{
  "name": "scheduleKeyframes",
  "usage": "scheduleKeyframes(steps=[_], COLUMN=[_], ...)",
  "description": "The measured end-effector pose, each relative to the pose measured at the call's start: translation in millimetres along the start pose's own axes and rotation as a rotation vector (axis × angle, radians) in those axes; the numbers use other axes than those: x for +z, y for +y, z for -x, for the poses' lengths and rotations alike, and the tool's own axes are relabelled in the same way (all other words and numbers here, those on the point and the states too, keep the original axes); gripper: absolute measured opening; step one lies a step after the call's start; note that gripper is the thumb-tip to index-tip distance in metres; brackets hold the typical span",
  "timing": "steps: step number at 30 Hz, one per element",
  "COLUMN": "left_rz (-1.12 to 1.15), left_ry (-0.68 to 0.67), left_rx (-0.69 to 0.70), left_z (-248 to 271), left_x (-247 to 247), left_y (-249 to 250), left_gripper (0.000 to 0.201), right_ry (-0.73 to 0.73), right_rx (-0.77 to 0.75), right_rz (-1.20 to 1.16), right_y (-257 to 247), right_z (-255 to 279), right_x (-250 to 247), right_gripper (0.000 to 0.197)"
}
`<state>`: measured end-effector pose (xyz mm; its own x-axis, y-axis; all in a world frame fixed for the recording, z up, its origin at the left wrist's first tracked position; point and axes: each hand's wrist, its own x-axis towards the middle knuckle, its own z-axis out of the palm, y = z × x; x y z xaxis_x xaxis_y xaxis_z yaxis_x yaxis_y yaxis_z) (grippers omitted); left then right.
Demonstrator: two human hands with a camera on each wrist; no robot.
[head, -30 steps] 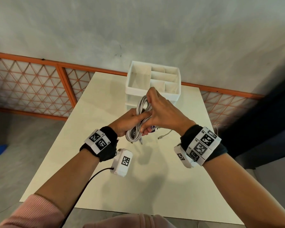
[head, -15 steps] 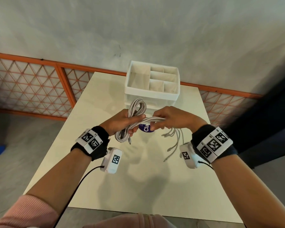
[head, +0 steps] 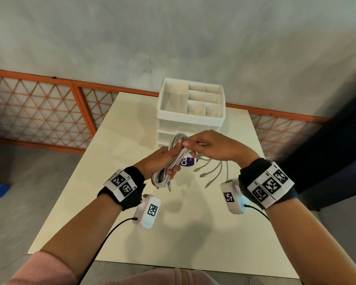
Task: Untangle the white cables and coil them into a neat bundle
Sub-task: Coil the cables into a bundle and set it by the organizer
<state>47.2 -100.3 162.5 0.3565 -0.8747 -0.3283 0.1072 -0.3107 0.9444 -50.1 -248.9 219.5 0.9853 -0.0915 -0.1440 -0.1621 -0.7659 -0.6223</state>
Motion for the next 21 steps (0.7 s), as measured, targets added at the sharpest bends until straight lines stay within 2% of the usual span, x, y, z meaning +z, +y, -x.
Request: scheduleKeyframes(steps=[5, 6, 10, 12, 16, 18, 19, 21], left_rz=[-0.101, -0.087, 0.039, 0.076, 0.006, -0.025, -0.032, 0.014], left_ry=[-0.113, -0.127, -0.140, -0.138, -0.157, -0.175, -0.173, -0.188], left_rx=[-0.111, -0.117, -0.141, -0.183, -0.256, -0.262, -0.253, -0.215], left_z=[-3, -1, 0, -2, -1, -1, -1, -3], left_x=[6, 9, 13, 12, 13, 14, 13, 11], left_y=[-2, -1, -1, -4, -8, -10, -10, -9], left_gripper=[0.035, 0.040, 0.080, 0.080, 0.060, 0.054, 0.058, 0.077], right_ry=[-0.091, -0.083, -0.012, 0.007, 0.006, 0.006, 0.011, 0.050], right_rx=[0.002, 0.002, -0.002, 0.005, 0.018, 0.031, 0.038, 0.068], right_rz=[0.024, 0.009, -0.061, -0.089, -0.218, -0.247, -0.263, -0.313], right_y=[-14, -15, -13, -12, -14, -13, -13, -12], right_z=[-1, -1, 1, -1, -4, -4, -3, -2], right_x=[-3, -4, -4, -2, 3, 6, 7, 6], right_gripper=[0.039, 0.038, 0.031, 0.033, 0.022, 0.024, 0.026, 0.031])
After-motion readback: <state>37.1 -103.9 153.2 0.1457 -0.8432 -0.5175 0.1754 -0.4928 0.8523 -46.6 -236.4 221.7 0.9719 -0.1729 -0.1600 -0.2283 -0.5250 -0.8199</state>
